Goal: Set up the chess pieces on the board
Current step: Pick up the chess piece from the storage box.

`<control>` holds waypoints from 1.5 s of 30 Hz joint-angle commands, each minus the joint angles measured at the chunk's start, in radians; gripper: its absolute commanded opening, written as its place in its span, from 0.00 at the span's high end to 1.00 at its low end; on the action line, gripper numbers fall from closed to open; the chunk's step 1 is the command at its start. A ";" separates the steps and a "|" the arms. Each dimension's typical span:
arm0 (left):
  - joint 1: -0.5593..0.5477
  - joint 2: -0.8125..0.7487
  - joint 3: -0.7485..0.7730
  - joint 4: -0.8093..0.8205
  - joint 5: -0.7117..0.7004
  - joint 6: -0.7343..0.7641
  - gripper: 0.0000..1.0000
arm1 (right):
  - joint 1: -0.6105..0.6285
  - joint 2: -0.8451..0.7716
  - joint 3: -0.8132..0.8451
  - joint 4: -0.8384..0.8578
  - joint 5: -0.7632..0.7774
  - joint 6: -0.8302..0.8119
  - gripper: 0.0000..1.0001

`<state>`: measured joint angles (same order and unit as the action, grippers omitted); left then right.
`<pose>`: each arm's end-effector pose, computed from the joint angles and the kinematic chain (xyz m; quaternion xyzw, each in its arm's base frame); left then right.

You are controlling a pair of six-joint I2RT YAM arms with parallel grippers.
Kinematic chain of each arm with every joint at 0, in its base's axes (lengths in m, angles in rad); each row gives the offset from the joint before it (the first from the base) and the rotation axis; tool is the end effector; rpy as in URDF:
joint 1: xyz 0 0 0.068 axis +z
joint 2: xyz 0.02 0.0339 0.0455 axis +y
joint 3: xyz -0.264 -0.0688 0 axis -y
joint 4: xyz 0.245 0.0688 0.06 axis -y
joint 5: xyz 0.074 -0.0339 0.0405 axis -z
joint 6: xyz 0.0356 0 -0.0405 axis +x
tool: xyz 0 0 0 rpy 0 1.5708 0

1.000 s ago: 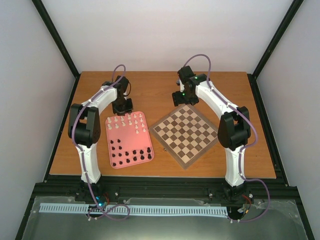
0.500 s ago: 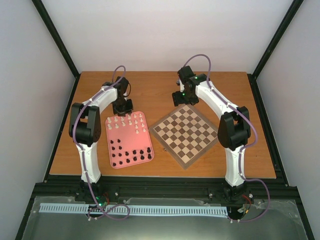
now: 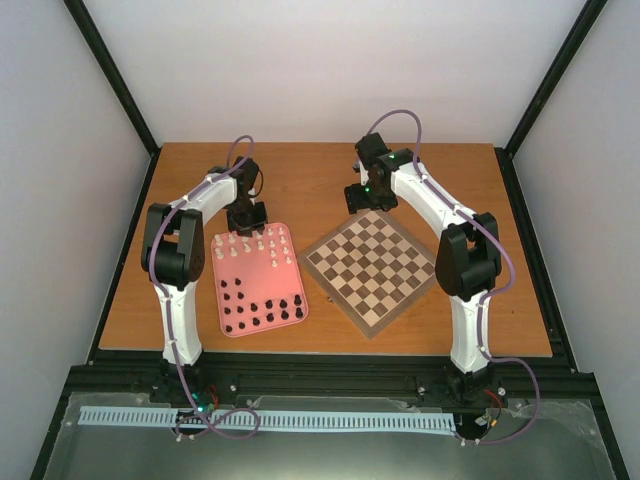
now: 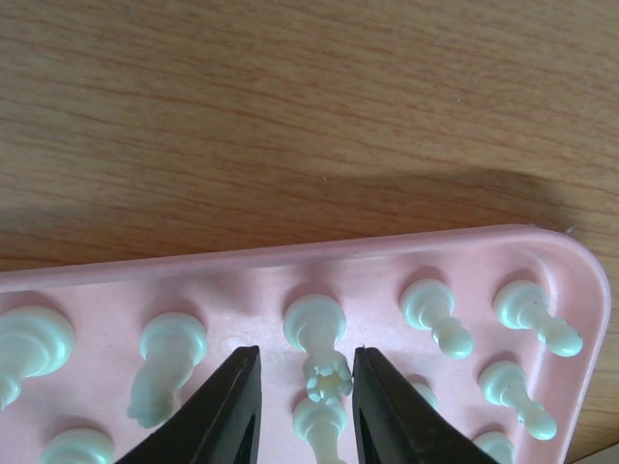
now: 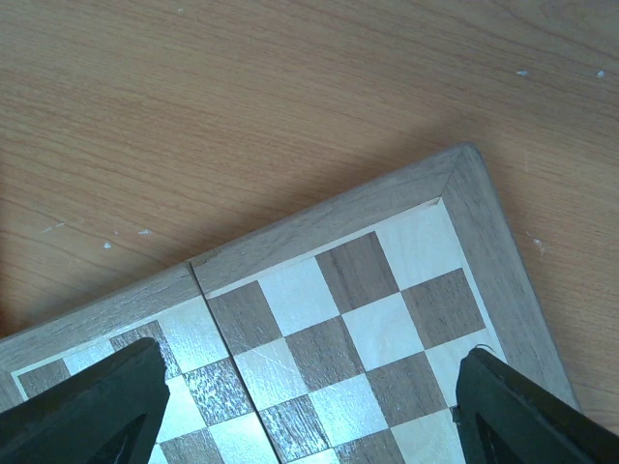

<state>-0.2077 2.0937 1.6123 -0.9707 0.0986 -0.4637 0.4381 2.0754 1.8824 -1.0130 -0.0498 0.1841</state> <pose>0.4002 -0.0879 0.1733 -0.1244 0.9892 -0.0660 0.0397 0.3965 0.1877 0.2541 -0.1290 0.9746 0.0788 0.1651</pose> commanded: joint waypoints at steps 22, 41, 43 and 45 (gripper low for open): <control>0.000 0.050 0.077 -0.015 0.009 0.020 0.85 | -0.006 0.020 0.014 -0.001 -0.001 0.003 0.18; -0.060 -0.039 0.149 -0.175 0.000 0.052 0.99 | -0.013 -0.009 0.022 -0.018 0.015 -0.012 0.18; -0.084 -0.046 0.182 -0.200 -0.002 0.054 0.99 | -0.032 -0.016 0.020 -0.016 0.005 0.001 0.18; -0.109 -0.035 0.241 -0.217 -0.001 0.052 0.99 | -0.054 -0.024 0.013 -0.008 -0.003 0.021 0.19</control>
<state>-0.2668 2.1040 1.7370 -1.1229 0.0978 -0.4309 0.4301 2.0815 1.8828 -1.0183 -0.0463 0.1818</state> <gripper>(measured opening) 0.118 0.815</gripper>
